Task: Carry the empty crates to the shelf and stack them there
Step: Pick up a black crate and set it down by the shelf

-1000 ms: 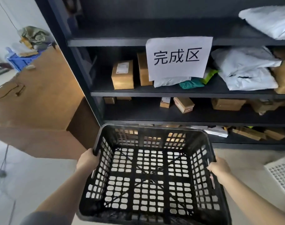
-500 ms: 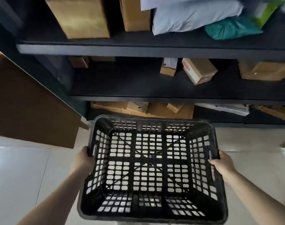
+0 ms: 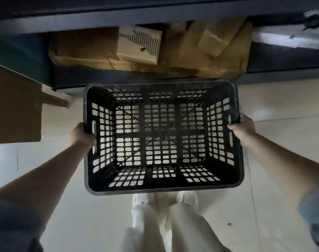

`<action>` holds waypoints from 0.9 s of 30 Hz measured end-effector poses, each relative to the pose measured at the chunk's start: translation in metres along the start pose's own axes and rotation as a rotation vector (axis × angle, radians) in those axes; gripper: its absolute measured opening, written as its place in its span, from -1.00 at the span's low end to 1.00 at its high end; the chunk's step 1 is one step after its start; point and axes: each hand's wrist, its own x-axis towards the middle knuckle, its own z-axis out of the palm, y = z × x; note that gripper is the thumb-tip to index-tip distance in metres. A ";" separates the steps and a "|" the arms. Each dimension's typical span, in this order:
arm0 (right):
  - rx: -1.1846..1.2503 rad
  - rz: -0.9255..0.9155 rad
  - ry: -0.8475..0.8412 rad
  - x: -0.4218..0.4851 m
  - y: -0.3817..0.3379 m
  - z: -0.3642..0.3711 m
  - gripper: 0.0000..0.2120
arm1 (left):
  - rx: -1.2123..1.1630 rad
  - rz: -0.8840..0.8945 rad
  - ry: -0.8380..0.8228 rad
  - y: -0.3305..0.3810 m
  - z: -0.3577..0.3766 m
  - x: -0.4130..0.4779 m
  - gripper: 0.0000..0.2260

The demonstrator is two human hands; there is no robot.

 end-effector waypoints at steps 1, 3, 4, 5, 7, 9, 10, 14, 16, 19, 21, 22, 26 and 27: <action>0.001 0.007 0.002 0.006 0.004 0.008 -0.70 | -0.007 -0.013 -0.002 -0.003 0.007 0.006 -0.74; -0.006 0.018 0.019 0.013 0.013 0.021 -0.71 | -0.010 -0.032 0.000 -0.010 0.019 0.014 -0.74; -0.007 0.023 0.027 0.015 0.018 0.026 -0.71 | -0.006 -0.039 0.008 -0.014 0.024 0.016 -0.75; -0.005 0.027 0.035 0.017 0.021 0.031 -0.72 | 0.009 -0.041 0.016 -0.017 0.029 0.017 -0.76; -0.019 0.016 0.073 0.017 0.026 0.039 -0.76 | 0.056 -0.024 0.034 -0.025 0.036 0.019 -0.75; -0.078 -0.025 0.128 0.017 0.025 0.045 -0.78 | 0.078 -0.020 0.047 -0.031 0.041 0.022 -0.74; -0.119 -0.045 0.152 0.017 0.024 0.047 -0.77 | 0.081 -0.026 0.051 -0.033 0.043 0.023 -0.74; -0.190 -0.070 0.128 0.010 0.019 0.047 -0.65 | 0.126 -0.015 0.066 -0.032 0.045 0.016 -0.73; -0.195 -0.083 0.087 -0.002 0.012 0.042 -0.54 | 0.164 0.007 0.049 -0.026 0.038 0.007 -0.68; -0.228 -0.152 0.078 -0.034 -0.009 0.029 -0.26 | 0.201 0.083 0.037 -0.011 0.017 -0.016 -0.51; -0.268 -0.237 0.054 -0.063 -0.027 0.012 -0.23 | 0.176 0.156 0.048 0.006 -0.006 -0.040 -0.45; -0.291 -0.275 0.035 -0.080 -0.037 0.001 -0.24 | 0.156 0.193 0.049 0.018 -0.019 -0.055 -0.45; -0.336 -0.369 0.029 -0.156 -0.089 -0.061 -0.27 | 0.159 0.307 0.015 0.075 -0.087 -0.131 -0.44; -0.337 -0.386 0.035 -0.178 -0.105 -0.081 -0.29 | 0.177 0.327 0.004 0.091 -0.108 -0.153 -0.42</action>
